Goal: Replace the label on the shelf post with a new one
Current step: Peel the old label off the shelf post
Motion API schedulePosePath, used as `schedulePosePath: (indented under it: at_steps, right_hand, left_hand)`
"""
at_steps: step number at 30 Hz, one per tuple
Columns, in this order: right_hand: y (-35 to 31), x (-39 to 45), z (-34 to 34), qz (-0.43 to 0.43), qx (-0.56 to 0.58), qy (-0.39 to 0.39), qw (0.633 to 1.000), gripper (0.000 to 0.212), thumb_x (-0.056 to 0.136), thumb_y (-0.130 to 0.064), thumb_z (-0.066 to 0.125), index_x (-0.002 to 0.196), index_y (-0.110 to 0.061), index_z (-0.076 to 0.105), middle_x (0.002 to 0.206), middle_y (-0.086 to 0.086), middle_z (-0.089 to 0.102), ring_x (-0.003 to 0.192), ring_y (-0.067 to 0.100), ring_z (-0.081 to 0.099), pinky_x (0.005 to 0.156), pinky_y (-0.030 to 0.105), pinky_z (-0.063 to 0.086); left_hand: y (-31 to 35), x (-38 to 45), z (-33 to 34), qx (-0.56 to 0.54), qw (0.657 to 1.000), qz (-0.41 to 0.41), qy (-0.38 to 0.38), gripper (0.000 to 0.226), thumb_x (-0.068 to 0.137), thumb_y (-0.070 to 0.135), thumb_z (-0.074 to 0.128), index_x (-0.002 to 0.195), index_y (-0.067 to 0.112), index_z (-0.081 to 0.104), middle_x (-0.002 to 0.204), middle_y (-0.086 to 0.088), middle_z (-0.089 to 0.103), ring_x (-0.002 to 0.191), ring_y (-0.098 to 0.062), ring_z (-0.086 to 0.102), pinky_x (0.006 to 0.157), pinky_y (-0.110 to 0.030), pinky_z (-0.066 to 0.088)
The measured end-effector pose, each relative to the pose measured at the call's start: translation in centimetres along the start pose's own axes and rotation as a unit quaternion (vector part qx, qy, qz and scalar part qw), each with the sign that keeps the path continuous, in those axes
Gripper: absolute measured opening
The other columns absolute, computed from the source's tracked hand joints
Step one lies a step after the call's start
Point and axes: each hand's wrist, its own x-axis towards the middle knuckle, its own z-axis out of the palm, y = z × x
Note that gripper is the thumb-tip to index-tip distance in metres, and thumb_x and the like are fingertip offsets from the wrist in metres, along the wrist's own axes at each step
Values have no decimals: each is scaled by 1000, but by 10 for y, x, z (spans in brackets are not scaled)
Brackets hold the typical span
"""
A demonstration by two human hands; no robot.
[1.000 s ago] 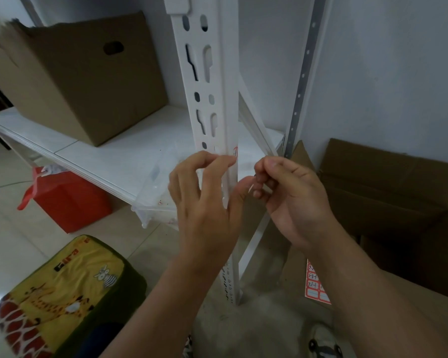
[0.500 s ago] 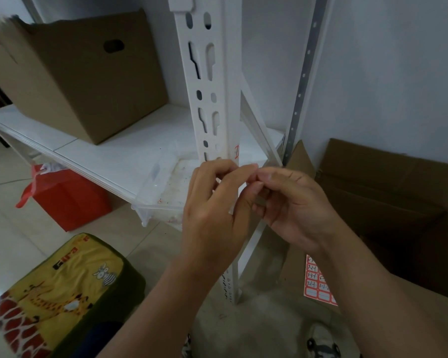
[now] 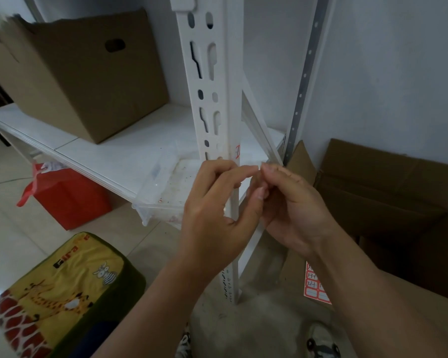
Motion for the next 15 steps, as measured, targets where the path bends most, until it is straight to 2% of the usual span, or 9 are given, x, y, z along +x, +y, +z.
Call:
schedulePosePath:
  at_steps: [3, 7, 11, 15]
  right_hand:
    - [-2, -5, 5, 28, -22, -18, 999, 24, 90, -29, 50, 95, -6, 52, 68, 5, 44, 65, 16, 46, 63, 27, 45]
    - [-4, -11, 12, 54, 46, -79, 994, 29, 93, -20, 40, 112, -3, 52, 75, 2, 63, 71, 10, 64, 63, 24, 54]
    - [-3, -11, 11, 36, 76, -93, 992, 23, 93, -11, 42, 109, 2, 51, 79, 3, 68, 72, 9, 66, 62, 22, 55]
    - [2, -6, 1, 31, 91, -96, 991, 25, 85, -14, 62, 100, 5, 56, 81, 11, 62, 73, 14, 63, 65, 27, 56]
  left_hand:
    - [0, 0, 0, -7, 1000, -11, -3, 24, 85, 11, 65, 106, 0, 67, 97, -6, 56, 87, -9, 53, 79, -11, 41]
    - [1, -1, -1, -11, 1000, -19, -7, 24, 84, 12, 63, 104, 0, 66, 98, -11, 59, 92, -7, 53, 83, -11, 42]
    - [3, 1, -2, -38, 999, -13, -8, 21, 85, 10, 60, 101, -3, 65, 95, -10, 60, 90, -10, 55, 82, -13, 43]
    - [3, 1, -2, -65, 998, -8, -7, 15, 87, 7, 62, 98, -2, 65, 91, -5, 61, 86, -11, 58, 80, -14, 44]
